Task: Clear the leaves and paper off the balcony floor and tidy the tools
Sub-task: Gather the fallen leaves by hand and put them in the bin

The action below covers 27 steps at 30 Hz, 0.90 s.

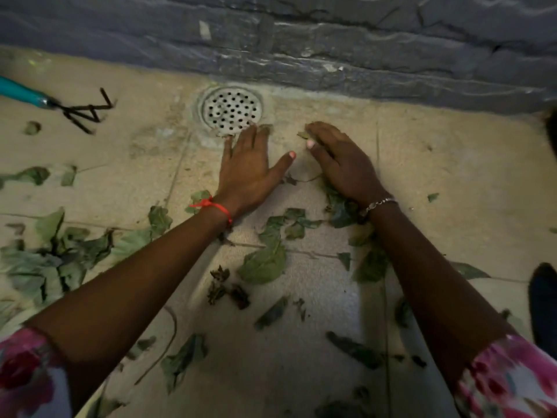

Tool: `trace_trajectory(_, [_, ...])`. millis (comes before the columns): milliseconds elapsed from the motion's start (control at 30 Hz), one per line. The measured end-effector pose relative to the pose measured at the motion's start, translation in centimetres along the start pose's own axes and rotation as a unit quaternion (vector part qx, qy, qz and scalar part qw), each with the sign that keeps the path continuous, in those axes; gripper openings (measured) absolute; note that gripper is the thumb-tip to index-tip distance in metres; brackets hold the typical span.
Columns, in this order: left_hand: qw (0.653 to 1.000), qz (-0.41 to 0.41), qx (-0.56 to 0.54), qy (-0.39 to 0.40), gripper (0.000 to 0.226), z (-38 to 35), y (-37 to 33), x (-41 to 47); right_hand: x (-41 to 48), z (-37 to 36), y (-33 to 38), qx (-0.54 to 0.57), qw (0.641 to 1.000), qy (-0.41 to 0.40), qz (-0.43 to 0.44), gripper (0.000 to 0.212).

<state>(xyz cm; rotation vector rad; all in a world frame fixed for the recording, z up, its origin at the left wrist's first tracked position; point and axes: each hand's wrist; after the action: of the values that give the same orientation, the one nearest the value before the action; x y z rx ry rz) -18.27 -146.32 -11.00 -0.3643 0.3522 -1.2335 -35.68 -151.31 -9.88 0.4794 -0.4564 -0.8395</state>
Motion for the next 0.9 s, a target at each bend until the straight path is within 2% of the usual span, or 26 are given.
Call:
trace_trajectory(100, [0.987, -0.016, -0.152, 0.059, 0.069, 0.2, -0.8, -1.1, -0.3, -1.1, 2.3, 0.048, 0.999, 0.001, 0.002, 0.049])
trace_trajectory(167, [0.947, -0.03, -0.304, 0.098, 0.051, 0.7, -1.2, -2.3, -1.0, -1.3, 3.6, 0.095, 0.995, -0.004, -0.005, 0.042])
trace_trajectory(233, [0.909, -0.032, -0.402, 0.108, 0.034, 1.1, -1.2, -3.6, -2.1, -0.6, 4.7, 0.146, 0.989, -0.003, -0.037, 0.036])
trace_trajectory(333, [0.84, 0.014, -0.517, 0.166, 0.034, 1.8, -1.2, -5.4, -5.8, 2.1, 6.0, 0.228, 0.968, -0.032, -0.103, 0.028])
trace_trajectory(367, [0.842, 0.007, -0.513, 0.167, 0.033, 1.9, -1.2, -5.8, -7.2, 3.0, 6.1, 0.249, 0.961, -0.066, -0.104, 0.026])
trace_trajectory(400, [0.867, -0.002, -0.477, 0.145, 0.032, 2.0, -0.9, -5.6, -7.8, 3.5, 6.0, 0.255, 0.956, -0.105, -0.1, 0.023])
trace_trajectory(467, [0.916, -0.024, -0.386, 0.11, 0.034, 1.9, -1.4, -6.0, -10.5, 4.7, 5.5, 0.198, 0.956, -0.187, -0.112, 0.023])
trace_trajectory(533, [0.948, -0.025, -0.298, 0.114, 0.045, 1.5, -1.4, -5.7, -12.3, 4.6, 4.3, 0.086, 0.964, -0.215, -0.131, 0.038])
trace_trajectory(600, [0.972, -0.056, -0.176, 0.143, 0.053, 0.9, -1.6, -5.7, -13.9, 3.6, 3.0, -0.029, 0.963, -0.187, -0.194, 0.061])
trace_trajectory(667, [0.976, -0.1, -0.116, 0.157, 0.051, 0.0, -2.6, -6.5, -15.3, 2.4, 3.2, -0.104, 0.946, -0.157, -0.264, 0.071])
trace_trajectory(733, [0.967, -0.127, -0.147, 0.165, 0.049, -0.4, -3.6, -7.2, -15.2, 0.8, 4.4, -0.116, 0.945, -0.149, -0.269, 0.068])
trace_trajectory(767, [0.959, -0.143, -0.17, 0.175, 0.047, -0.7, -4.3, -7.8, -15.0, 0.3, 5.3, -0.094, 0.952, -0.151, -0.249, 0.064])
trace_trajectory(833, [0.943, -0.155, -0.218, 0.197, 0.042, -0.9, -4.9, -8.5, -14.0, -0.3, 6.6, 0.019, 0.966, -0.169, -0.195, 0.055])
trace_trajectory(900, [0.933, -0.158, -0.257, 0.195, 0.035, -0.8, -5.1, -8.7, -13.2, 0.2, 6.7, 0.108, 0.95, -0.237, -0.172, 0.054])
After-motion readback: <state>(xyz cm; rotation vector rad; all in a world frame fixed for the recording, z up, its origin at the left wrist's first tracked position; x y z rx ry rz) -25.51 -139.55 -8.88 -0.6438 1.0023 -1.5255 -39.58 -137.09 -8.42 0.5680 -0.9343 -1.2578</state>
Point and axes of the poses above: each hand's wrist, its own x-axis towards the middle knuckle, its own z-axis out of the back of the hand, y = z × x, and after that the axes turned 12 degrees about z, right-handed
